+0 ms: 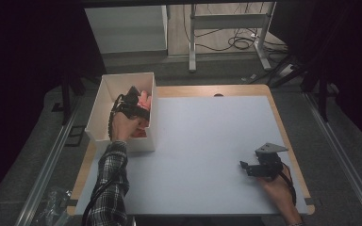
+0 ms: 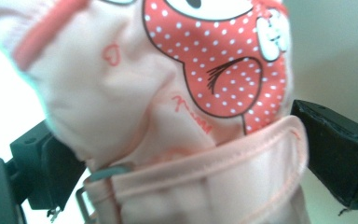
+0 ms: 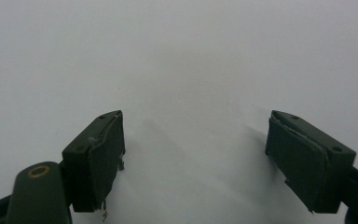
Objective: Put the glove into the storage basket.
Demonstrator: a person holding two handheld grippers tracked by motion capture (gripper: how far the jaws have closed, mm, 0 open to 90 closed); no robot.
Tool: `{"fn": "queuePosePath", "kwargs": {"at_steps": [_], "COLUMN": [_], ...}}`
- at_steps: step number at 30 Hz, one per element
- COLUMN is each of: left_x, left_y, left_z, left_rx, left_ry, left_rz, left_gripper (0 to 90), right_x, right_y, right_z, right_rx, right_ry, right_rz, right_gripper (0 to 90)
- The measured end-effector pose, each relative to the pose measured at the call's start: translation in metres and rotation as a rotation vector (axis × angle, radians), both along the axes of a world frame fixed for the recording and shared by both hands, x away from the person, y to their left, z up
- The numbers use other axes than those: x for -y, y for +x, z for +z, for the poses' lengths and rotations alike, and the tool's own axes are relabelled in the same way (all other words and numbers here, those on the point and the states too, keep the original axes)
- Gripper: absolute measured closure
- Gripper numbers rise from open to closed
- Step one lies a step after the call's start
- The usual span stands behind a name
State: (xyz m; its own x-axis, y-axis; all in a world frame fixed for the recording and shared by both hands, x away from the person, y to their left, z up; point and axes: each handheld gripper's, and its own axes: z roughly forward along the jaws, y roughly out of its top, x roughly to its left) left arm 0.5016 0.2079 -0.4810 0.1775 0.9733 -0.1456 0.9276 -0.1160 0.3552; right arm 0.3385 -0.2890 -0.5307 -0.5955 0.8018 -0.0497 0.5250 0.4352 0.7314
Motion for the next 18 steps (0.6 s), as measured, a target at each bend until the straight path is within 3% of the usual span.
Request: {"fn": "queuePosePath", "kwargs": {"at_steps": [18], "left_x": [-0.011], "left_y": [-0.02], "left_z": [0.027], "left_rx": [0.114], "left_ry": [-0.01], "left_rz": [-0.026], "left_gripper": [3.9], "right_x": [0.0], "right_y": [0.0], "right_z": [0.0], "right_rx": [0.0], "right_ry": [0.0], "right_rz": [0.0], "right_gripper": [19.8]}}
